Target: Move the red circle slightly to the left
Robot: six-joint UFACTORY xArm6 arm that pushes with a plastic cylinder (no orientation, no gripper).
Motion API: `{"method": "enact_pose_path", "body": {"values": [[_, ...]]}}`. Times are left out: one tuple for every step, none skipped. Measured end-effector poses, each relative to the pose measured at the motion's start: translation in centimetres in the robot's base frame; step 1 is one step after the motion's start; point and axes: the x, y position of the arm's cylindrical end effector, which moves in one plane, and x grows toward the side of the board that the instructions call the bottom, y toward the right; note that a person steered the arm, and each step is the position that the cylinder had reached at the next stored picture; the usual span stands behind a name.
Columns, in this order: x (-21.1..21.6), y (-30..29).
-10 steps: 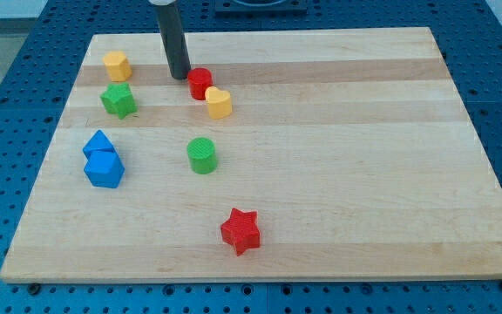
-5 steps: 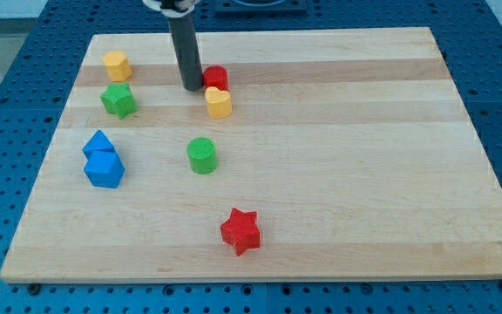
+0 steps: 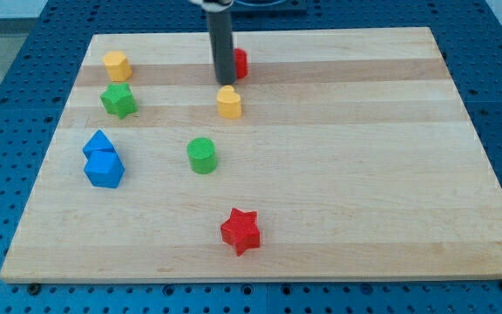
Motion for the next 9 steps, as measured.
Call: {"method": "enact_pose_path", "body": {"values": [[-0.9, 0.4], [-0.9, 0.4], [0.4, -1.9], [-2.6, -3.2], [-4.2, -2.4], [-4.2, 1.5], [-3.7, 4.1], [-3.2, 5.9], [-3.0, 5.6]]}}
